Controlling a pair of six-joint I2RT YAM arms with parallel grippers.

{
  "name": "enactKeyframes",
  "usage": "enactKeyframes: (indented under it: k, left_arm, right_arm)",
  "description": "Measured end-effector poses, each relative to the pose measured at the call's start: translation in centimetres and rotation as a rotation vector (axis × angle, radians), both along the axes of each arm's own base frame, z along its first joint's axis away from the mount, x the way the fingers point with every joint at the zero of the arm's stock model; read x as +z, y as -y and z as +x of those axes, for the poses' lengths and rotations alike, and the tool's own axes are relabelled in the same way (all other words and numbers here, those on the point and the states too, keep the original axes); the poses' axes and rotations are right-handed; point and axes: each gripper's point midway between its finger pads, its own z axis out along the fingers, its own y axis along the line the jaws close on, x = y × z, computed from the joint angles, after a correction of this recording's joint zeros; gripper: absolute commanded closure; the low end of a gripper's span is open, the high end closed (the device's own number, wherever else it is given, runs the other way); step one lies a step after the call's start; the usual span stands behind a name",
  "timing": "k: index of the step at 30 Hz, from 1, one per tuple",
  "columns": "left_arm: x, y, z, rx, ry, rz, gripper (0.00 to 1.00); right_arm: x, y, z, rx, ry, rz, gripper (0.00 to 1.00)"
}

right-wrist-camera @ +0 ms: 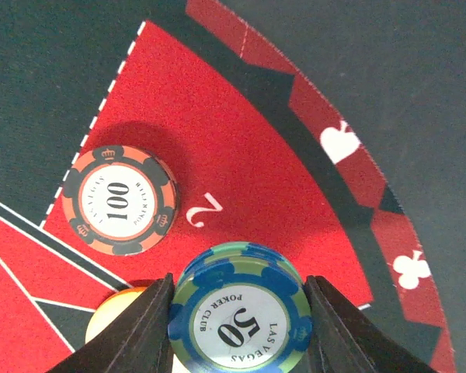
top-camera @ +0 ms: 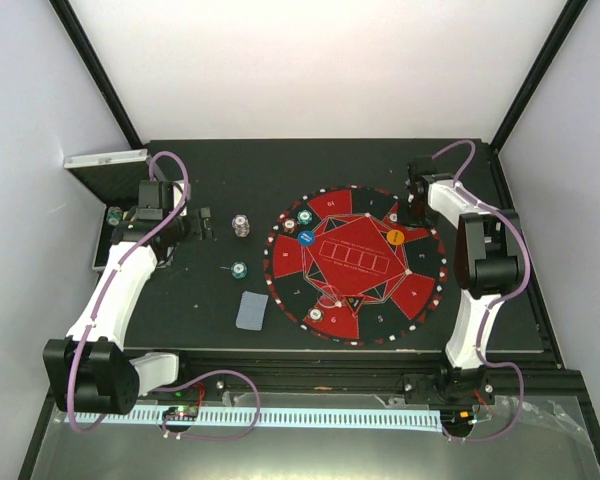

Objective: Distribute texas hold em gaming equipment

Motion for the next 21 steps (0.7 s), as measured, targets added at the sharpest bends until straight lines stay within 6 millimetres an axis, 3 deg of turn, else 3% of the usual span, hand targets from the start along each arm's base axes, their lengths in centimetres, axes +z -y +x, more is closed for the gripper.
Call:
enactKeyframes:
  k: [5, 14, 21]
  left_arm:
    - [-0.1, 0.0, 0.0, -0.001, -0.004, -0.001, 0.08]
    - [-0.5, 0.1, 0.1, -0.008, -0.015, -0.001, 0.08]
    - [-0.7, 0.0, 0.1, -0.007, -0.022, -0.002, 0.11]
  right_arm:
    - [-1.5, 0.0, -0.1, 0.003, -0.038, 0.004, 0.57]
    - [-0.9, 0.0, 0.6, 0.007, -0.02, 0.007, 0.39]
    - [-0.9, -0.1, 0.6, 0.005, -0.018, 0.009, 0.35]
